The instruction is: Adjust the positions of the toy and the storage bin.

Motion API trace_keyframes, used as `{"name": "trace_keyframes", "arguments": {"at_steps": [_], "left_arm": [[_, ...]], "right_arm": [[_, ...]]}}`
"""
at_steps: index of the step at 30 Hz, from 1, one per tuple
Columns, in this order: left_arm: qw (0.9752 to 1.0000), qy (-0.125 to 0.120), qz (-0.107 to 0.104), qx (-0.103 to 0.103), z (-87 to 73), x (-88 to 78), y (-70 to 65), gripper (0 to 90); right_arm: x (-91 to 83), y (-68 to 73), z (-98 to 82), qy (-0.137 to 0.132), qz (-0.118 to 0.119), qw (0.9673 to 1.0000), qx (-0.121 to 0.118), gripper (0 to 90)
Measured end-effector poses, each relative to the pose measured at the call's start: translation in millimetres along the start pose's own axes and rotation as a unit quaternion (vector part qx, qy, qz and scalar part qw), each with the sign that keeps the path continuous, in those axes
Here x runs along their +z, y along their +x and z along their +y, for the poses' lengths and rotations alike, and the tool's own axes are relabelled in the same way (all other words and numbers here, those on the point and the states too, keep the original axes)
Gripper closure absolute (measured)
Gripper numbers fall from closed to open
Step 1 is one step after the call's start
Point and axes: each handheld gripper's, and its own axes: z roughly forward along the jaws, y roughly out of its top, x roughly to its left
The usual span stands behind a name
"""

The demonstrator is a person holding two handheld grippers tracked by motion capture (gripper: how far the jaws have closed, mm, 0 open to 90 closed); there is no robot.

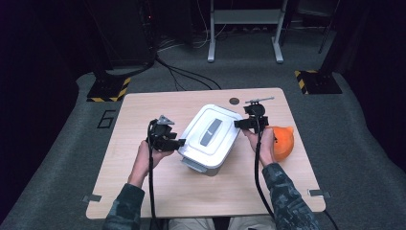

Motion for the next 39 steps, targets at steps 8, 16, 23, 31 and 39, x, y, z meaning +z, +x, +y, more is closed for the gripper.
{"name": "trace_keyframes", "arguments": {"at_steps": [8, 16, 23, 31, 39], "left_arm": [[1.0000, 0.004, -0.002, 0.004, 1.5, 0.6, 1.5, 50.8], [1.0000, 0.004, -0.002, 0.005, 1.6, 0.5, 1.8, 50.8], [1.0000, -0.001, -0.003, 0.002, 1.3, 1.1, 1.7, 50.5], [1.0000, 0.003, 0.005, -0.003, 2.2, 1.2, 1.4, 47.1], [0.9996, -0.004, 0.009, -0.027, -3.3, 5.4, 3.7, 24.1]], "right_arm": [[-7.1, -0.3, -7.3, -0.002, -0.005, 1.0000, 0.000, 54.3], [-13.6, -0.9, -15.3, -0.007, -0.001, 0.9999, 0.009, 53.8], [-18.6, -1.0, -22.4, -0.017, -0.002, 0.9999, 0.003, 53.2], [-16.6, -5.2, -23.2, -0.022, 0.007, 0.9997, -0.001, 50.0], [-23.9, -3.8, -29.4, -0.041, 0.019, 0.9988, -0.022, 15.3]]}}
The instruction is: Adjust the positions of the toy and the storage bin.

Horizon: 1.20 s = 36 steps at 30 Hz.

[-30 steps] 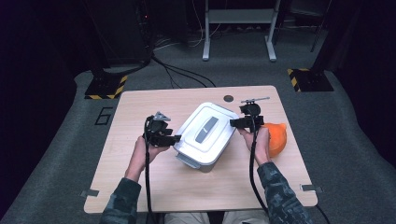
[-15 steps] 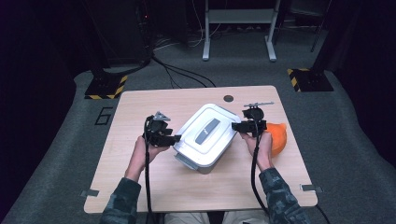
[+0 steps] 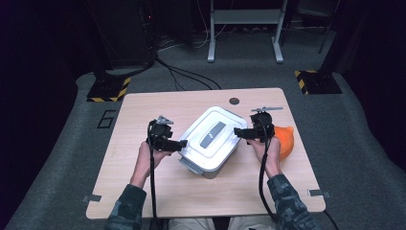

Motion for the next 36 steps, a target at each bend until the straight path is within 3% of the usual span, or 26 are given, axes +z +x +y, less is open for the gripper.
{"name": "trace_keyframes", "arguments": {"at_steps": [3, 9, 16, 26, 28, 36], "left_arm": [[1.0000, -0.001, 0.007, 0.005, 0.0, -0.1, -1.0, 17.1], [0.9999, -0.011, 0.001, -0.001, -2.8, -4.7, 3.0, 11.0], [0.9997, -0.021, 0.002, -0.009, -8.0, -8.4, 5.3, 4.7], [0.9996, -0.025, 0.007, -0.012, -11.2, -12.8, 8.3, 1.2], [0.9994, -0.029, 0.009, -0.015, -13.5, -13.6, 8.9, 0.4], [0.9991, -0.035, 0.012, -0.020, -16.8, -17.3, 10.1, 0.1]], "right_arm": [[-11.3, 4.0, -2.1, -0.012, 0.007, 0.9997, -0.019, 12.5], [-36.1, 11.0, -11.8, -0.032, 0.015, 0.9973, -0.065, 5.5], [-56.7, 11.0, -30.6, -0.043, 0.012, 0.9945, -0.094, 0.0], [-81.7, -6.0, -61.5, -0.060, -0.019, 0.9933, -0.097, 0.0], [-90.4, -15.9, -77.3, -0.074, -0.032, 0.9916, -0.101, 0.0], [-96.5, -47.9, -118.4, -0.080, -0.053, 0.9928, -0.072, 0.0]]}}
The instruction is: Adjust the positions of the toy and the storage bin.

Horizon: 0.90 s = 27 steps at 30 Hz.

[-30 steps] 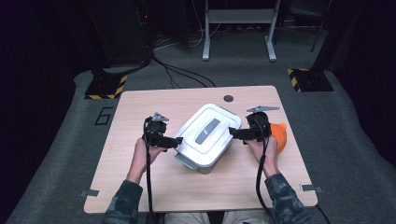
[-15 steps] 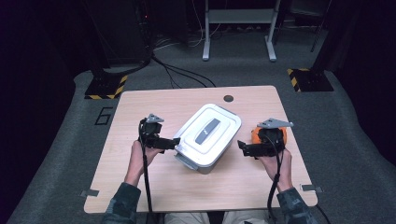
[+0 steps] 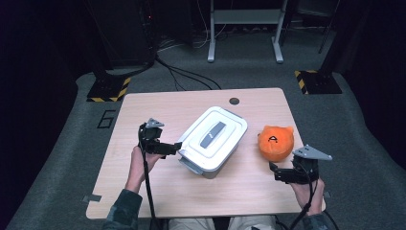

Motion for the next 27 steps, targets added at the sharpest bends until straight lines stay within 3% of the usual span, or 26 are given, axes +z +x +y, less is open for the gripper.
{"name": "trace_keyframes", "arguments": {"at_steps": [2, 4, 8, 10, 13, 17, 18, 24, 27], "left_arm": [[1.0000, 0.000, 0.000, 0.000, -0.1, -0.4, 0.0, 0.1], [1.0000, 0.002, 0.000, 0.004, -0.4, -1.7, 1.0, 0.1], [1.0000, -0.004, -0.002, -0.003, -1.2, -1.5, 0.6, 0.1], [1.0000, -0.006, 0.001, -0.003, -1.0, -1.7, 0.0, 0.1], [1.0000, -0.006, -0.002, -0.001, 2.5, -3.6, -4.2, 0.1], [0.9999, -0.009, -0.004, 0.007, 9.6, -3.7, -11.7, 0.1], [0.9999, -0.013, -0.006, 0.007, 11.9, -2.7, -15.0, 0.1], [0.9992, -0.008, -0.021, 0.034, 28.0, 1.3, -32.2, 0.1], [0.9988, -0.015, -0.029, 0.038, 33.7, 4.9, -40.8, 0.1]], "right_arm": [[1.4, -5.5, -8.1, 0.002, -0.001, 1.0000, 0.006, 0.0], [8.8, -19.8, -29.7, 0.028, -0.019, 0.9993, 0.018, 0.0], [22.0, -35.7, -51.6, 0.062, -0.025, 0.9969, 0.040, 0.0], [27.5, -40.3, -58.3, 0.076, -0.029, 0.9959, 0.040, 0.0], [43.4, -51.3, -73.9, 0.110, -0.047, 0.9919, 0.042, 0.0], [51.3, -56.9, -81.9, 0.128, -0.049, 0.9896, 0.043, 0.0], [52.8, -57.1, -84.1, 0.128, -0.058, 0.9894, 0.036, 0.0], [54.4, -61.6, -86.9, 0.106, -0.060, 0.9920, 0.033, 0.0], [55.7, -63.0, -87.7, 0.098, -0.059, 0.9930, 0.031, 0.0]]}}
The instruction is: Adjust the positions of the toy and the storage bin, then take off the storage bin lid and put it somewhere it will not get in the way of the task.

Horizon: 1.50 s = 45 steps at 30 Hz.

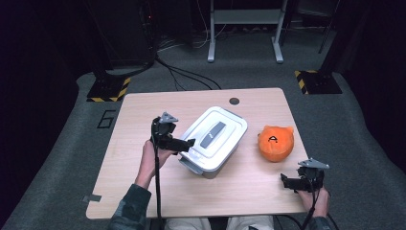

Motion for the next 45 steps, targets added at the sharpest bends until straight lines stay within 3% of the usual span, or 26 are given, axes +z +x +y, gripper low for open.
{"name": "trace_keyframes", "arguments": {"at_steps": [4, 18, 32, 41, 44, 45], "left_arm": [[0.9998, 0.004, -0.009, 0.015, 6.4, 6.7, -9.6, 0.2], [0.9990, 0.018, -0.024, 0.032, 24.4, 29.3, -31.7, 0.5], [0.9977, 0.047, -0.036, 0.035, 38.8, 58.4, -34.1, 2.9], [0.9973, 0.056, -0.039, 0.028, 41.5, 75.7, -32.6, 11.0], [0.9975, 0.055, -0.029, 0.035, 42.5, 76.7, -32.7, 19.8], [0.9976, 0.053, -0.024, 0.038, 43.1, 76.0, -33.2, 28.5]], "right_arm": [[1.7, -1.9, 1.4, -0.001, 0.005, 1.0000, -0.003, 0.0], [1.9, -3.3, 1.4, -0.003, 0.007, 1.0000, -0.004, 0.0], [1.8, -4.0, 1.3, -0.003, 0.007, 1.0000, -0.003, 0.0], [1.8, -4.2, 1.2, -0.003, 0.007, 1.0000, -0.003, 0.0], [1.7, -4.6, 1.1, -0.003, 0.007, 1.0000, -0.005, 0.0], [1.7, -4.6, 1.1, -0.003, 0.007, 1.0000, -0.005, 0.0]]}}
